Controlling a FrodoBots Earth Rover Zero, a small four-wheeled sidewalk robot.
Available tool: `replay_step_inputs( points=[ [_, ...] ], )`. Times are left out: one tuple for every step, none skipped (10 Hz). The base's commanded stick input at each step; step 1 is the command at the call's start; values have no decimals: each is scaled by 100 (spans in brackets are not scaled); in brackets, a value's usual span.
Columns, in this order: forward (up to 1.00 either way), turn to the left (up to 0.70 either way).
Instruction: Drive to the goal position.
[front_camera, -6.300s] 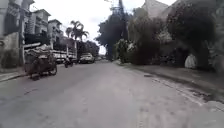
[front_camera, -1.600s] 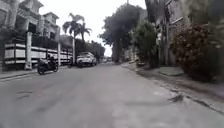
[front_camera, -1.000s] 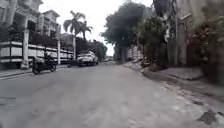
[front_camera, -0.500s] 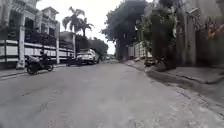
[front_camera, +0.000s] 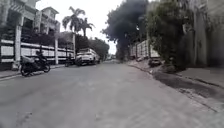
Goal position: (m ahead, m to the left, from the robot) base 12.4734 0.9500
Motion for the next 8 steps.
replay_step_inputs(
  points=[
    [100,2],
    [100,2],
    [100,2],
    [100,2],
    [100,2],
    [100,2],
    [100,2],
    [100,2]
  ],
)
